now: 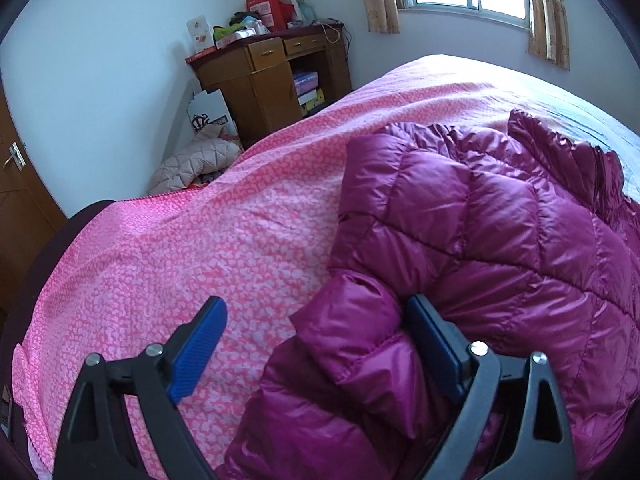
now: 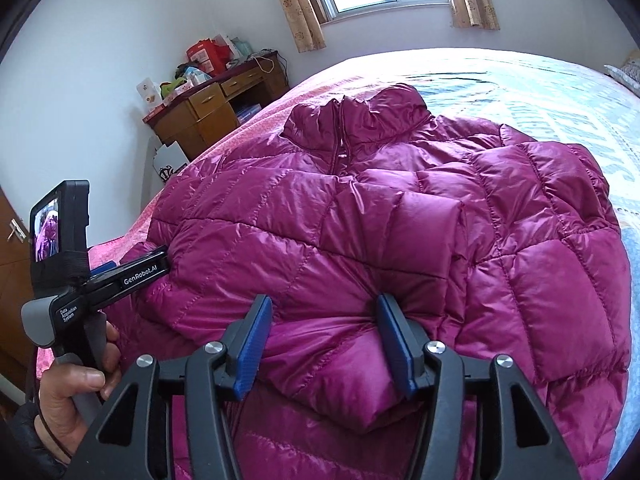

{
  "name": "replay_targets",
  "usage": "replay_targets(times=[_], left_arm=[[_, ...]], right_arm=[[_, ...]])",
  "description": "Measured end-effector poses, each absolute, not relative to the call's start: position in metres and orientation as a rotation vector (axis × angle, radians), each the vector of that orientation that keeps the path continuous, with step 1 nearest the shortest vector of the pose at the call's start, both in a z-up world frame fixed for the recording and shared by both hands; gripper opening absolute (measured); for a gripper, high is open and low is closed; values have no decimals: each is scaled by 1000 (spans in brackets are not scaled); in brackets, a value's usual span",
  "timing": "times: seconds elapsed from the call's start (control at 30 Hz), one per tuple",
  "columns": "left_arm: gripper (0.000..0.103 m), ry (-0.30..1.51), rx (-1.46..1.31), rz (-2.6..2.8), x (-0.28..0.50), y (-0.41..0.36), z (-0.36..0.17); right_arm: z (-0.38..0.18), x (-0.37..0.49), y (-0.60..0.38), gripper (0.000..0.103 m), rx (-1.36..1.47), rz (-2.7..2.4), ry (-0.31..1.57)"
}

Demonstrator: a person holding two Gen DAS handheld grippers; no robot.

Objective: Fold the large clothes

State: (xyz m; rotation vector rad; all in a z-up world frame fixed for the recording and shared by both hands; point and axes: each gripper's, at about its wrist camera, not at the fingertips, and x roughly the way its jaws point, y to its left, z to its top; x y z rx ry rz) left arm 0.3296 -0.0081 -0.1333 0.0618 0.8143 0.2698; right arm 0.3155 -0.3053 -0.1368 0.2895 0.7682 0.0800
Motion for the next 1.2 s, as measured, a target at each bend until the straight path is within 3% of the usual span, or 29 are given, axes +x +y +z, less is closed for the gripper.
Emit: replay_targets(times=[0.1,0.27,0.33,0.4,0.47,0.87,1.2], left_arm=[[94,818,49,262,332,-4,-132],[94,827,-2,235,332,7,-130],[95,828,-30,224,332,12,-131],[96,832,-61,213,332,17,-132],[96,837,-96,198,332,23,-133],[97,801,-196,164,324,36,-133],[97,778,-221,148,317,40,-131]], right_arm=[[-116,310,-304,57,293,103,836],[-45,298,-325,57,306,72,751],[-16,307,-342,62,341,56,724],[3,327,-359,77,404,38,721],[7,351,-366,78,434,2,735],[-59,527,-364,78,530,-167,924],[-110,577,-367,77,527,-200,1014]])
